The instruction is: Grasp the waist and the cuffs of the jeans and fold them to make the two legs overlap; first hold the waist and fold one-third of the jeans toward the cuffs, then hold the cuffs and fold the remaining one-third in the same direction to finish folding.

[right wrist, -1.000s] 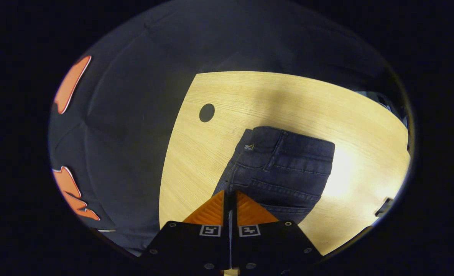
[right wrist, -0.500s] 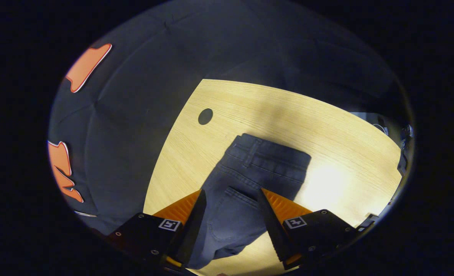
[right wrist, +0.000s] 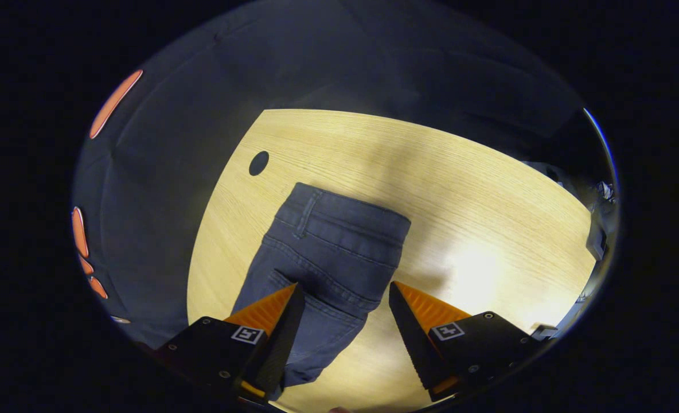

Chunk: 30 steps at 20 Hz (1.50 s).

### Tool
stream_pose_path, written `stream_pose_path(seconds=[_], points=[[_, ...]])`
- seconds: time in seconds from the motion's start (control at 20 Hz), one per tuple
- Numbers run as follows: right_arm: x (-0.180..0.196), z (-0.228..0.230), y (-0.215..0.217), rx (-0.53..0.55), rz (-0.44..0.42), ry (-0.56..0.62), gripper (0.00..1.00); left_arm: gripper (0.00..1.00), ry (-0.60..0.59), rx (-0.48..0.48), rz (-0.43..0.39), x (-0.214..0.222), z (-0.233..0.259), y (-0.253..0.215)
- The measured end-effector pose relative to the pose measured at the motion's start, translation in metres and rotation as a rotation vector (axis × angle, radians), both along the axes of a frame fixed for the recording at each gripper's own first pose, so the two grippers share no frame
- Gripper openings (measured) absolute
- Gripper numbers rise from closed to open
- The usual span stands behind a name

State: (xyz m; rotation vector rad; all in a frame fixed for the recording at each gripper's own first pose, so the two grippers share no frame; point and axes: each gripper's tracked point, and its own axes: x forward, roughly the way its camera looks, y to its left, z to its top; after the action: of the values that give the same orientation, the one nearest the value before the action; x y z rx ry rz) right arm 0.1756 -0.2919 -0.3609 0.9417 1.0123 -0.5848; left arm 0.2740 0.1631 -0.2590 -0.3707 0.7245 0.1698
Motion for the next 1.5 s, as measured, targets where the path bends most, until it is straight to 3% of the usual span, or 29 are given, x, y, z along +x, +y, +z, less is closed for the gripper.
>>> stream_pose_path(seconds=[0.1,0.25,0.6,0.7,0.85,0.9,0.95,1.0,1.1,1.15,1.2,1.5], points=[[0.003,-0.008,-0.002,-0.014,0.006,0.005,0.91,0.92,-0.103,0.074,-0.031,0.003,0.025,-0.011],[0.006,-0.019,-0.003,-0.036,0.019,0.012,0.91,0.92,-0.165,0.163,-0.086,-0.003,0.042,-0.03],[0.01,-0.024,-0.011,-0.099,0.061,-0.026,0.89,0.92,-0.194,0.168,-0.136,-0.016,0.055,-0.071],[0.009,-0.026,-0.01,-0.084,0.059,-0.036,0.71,0.92,-0.189,0.164,-0.151,-0.017,0.055,-0.083],[0.011,-0.027,-0.007,-0.096,0.055,-0.045,0.36,0.92,-0.169,0.154,-0.178,-0.023,0.05,-0.101],[0.013,-0.026,-0.006,-0.121,0.085,-0.062,0.29,0.92,-0.163,0.156,-0.184,-0.025,0.049,-0.105],[0.012,-0.023,-0.004,-0.135,0.085,-0.075,0.28,0.92,-0.161,0.159,-0.191,-0.026,0.05,-0.109],[0.014,-0.017,-0.002,-0.142,0.096,-0.092,0.19,0.92,-0.165,0.164,-0.198,-0.027,0.052,-0.112],[0.019,0.004,-0.001,-0.174,0.096,-0.153,0.19,0.92,-0.178,0.177,-0.215,-0.028,0.057,-0.117],[0.022,0.014,0.0,-0.197,0.104,-0.18,0.19,0.96,-0.183,0.184,-0.225,-0.029,0.059,-0.119],[0.022,0.021,0.002,-0.222,0.115,-0.189,0.19,0.92,-0.189,0.186,-0.232,-0.028,0.061,-0.121],[0.021,0.064,0.024,-0.336,0.161,-0.249,0.18,0.91,-0.209,0.141,-0.266,-0.029,0.062,-0.117]])
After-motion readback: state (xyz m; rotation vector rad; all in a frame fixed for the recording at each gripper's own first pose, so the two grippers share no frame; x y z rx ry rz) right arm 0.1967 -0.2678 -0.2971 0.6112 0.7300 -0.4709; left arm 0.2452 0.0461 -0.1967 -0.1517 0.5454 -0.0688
